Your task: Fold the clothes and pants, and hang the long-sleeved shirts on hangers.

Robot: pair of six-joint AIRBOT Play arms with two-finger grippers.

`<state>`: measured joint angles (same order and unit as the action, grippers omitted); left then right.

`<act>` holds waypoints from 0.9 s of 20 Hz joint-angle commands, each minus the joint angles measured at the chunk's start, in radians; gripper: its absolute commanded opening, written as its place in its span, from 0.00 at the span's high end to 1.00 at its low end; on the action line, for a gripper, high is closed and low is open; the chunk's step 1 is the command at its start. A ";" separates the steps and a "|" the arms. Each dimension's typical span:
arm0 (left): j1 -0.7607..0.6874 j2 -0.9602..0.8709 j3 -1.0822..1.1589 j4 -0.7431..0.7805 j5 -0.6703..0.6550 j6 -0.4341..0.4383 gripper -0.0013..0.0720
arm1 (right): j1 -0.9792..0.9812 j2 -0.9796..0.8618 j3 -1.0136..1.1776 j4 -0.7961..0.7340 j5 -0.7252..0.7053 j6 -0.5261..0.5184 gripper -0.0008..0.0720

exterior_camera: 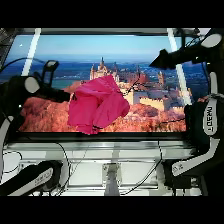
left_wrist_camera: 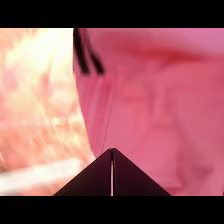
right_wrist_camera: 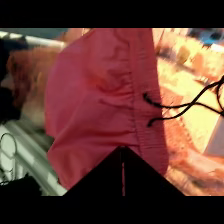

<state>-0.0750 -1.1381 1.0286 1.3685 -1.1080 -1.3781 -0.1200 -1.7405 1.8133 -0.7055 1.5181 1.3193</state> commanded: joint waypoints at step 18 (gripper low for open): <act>0.303 -0.212 -0.280 -0.516 0.001 0.339 0.32 | 0.000 -0.051 -0.232 0.098 -0.036 -0.038 0.13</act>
<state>0.2302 -1.3041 0.7502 0.8902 -1.1114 -1.0561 -0.1200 -1.7916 1.5818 -0.6090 1.4910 1.2812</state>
